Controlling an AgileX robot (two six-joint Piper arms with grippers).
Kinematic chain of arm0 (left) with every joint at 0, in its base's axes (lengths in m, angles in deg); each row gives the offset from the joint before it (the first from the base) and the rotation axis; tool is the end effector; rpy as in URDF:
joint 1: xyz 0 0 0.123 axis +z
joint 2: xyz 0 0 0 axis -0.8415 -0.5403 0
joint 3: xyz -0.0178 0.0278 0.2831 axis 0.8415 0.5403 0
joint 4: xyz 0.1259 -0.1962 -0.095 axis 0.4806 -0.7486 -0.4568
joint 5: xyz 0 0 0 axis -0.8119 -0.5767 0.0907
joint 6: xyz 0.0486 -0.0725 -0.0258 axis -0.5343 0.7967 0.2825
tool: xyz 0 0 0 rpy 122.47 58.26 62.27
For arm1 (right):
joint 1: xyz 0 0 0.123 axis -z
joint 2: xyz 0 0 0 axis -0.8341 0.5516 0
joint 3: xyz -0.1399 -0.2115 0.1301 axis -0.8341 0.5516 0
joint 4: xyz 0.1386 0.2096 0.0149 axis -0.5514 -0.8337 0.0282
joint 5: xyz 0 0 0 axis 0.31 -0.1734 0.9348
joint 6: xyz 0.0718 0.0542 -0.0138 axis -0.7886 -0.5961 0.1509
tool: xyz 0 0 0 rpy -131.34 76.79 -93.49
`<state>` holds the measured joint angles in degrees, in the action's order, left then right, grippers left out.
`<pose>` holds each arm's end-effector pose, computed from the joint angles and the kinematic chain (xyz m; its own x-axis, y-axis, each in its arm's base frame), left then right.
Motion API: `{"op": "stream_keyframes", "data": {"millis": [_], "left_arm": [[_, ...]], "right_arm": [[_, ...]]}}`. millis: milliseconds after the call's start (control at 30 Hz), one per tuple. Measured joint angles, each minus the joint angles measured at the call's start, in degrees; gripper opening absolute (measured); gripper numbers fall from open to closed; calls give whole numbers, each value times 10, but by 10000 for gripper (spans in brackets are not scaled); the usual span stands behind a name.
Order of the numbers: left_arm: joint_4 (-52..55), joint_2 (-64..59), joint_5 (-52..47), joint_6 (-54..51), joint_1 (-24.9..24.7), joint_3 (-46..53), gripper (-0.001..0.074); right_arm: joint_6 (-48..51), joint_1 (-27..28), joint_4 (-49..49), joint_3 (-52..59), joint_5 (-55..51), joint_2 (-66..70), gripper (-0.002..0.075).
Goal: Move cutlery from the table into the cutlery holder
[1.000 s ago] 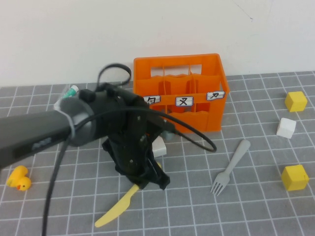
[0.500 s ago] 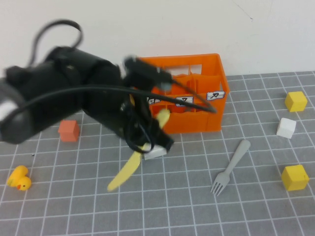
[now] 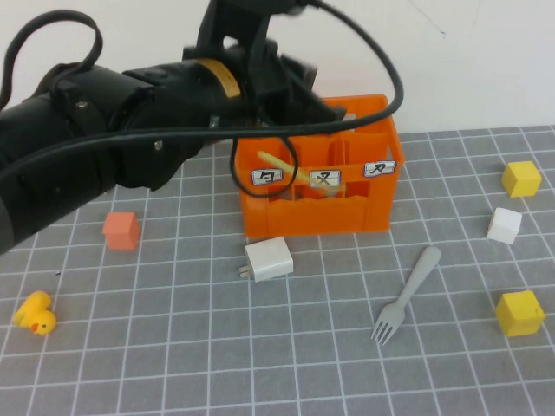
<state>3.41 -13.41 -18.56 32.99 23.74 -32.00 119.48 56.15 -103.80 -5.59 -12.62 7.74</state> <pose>0.3098 -0.2062 0.3646 -0.2575 0.1200 -0.9588 0.5469 0.8361 -0.0422 0.0910 0.0290 0.2455 -0.3385 -0.4560 -0.8231 -0.4903 0.8321 -0.2593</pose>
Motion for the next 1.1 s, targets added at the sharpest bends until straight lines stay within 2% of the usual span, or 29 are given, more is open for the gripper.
{"op": "stream_keyframes", "data": {"millis": [167, 467, 800, 933, 1100], "left_arm": [[0, -9, 46, 0, 0, 0, 2], [0, -9, -16, 0, 11, 0, 1], [0, -3, -130, 6, 16, 3, 1], [0, 43, -128, 0, 16, 29, 1], [0, 160, -58, 0, 16, 106, 1]], "right_arm": [[0, 0, 0, 0, 1, 0, -3], [0, 0, -1, 0, 1, 0, -3], [0, 0, -1, 0, 3, 0, -3], [0, 0, -1, 0, 4, 0, -3], [0, 0, -1, 0, 5, 0, -3]]}}
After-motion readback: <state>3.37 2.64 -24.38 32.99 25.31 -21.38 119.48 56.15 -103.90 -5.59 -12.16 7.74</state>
